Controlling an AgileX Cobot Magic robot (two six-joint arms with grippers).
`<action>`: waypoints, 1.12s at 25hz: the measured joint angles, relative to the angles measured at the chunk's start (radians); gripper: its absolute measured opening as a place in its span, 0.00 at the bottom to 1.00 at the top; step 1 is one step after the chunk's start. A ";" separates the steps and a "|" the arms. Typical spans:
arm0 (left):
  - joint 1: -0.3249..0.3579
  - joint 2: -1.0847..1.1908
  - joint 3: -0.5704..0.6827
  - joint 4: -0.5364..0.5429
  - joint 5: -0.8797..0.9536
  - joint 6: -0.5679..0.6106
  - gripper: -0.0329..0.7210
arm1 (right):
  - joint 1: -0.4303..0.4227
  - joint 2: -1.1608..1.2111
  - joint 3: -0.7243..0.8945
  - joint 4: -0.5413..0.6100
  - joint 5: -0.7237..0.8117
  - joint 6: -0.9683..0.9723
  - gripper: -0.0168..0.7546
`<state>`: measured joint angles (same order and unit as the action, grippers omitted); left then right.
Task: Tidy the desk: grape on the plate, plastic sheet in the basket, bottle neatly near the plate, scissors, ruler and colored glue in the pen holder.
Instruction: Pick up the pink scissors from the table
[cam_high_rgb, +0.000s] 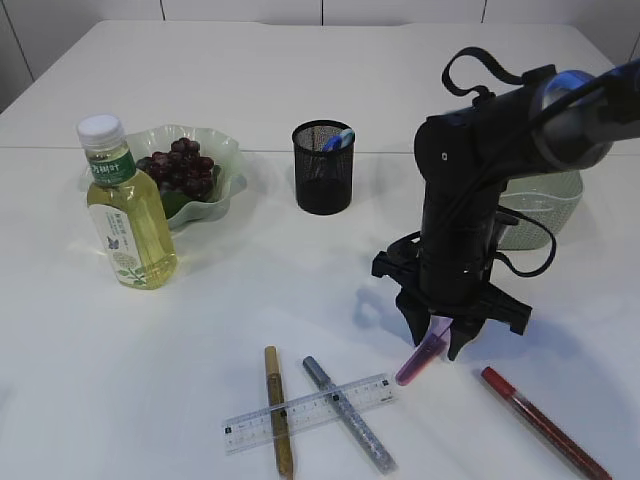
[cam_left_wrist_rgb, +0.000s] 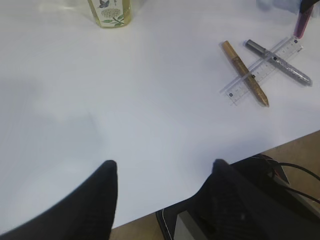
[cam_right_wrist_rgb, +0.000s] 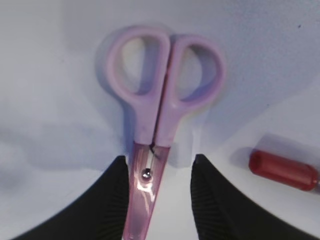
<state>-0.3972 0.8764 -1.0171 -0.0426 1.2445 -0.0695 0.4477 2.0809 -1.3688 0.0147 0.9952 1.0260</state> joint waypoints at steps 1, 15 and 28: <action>0.000 0.000 0.000 0.000 0.000 0.000 0.62 | 0.000 0.002 0.000 0.002 0.000 0.000 0.45; 0.000 0.000 0.000 0.000 0.000 0.000 0.62 | 0.000 0.009 0.000 0.009 -0.041 0.000 0.45; 0.000 0.000 0.000 0.014 0.000 0.000 0.62 | 0.000 0.009 0.000 0.046 -0.041 0.000 0.45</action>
<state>-0.3972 0.8764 -1.0171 -0.0285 1.2445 -0.0695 0.4477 2.0895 -1.3688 0.0603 0.9541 1.0260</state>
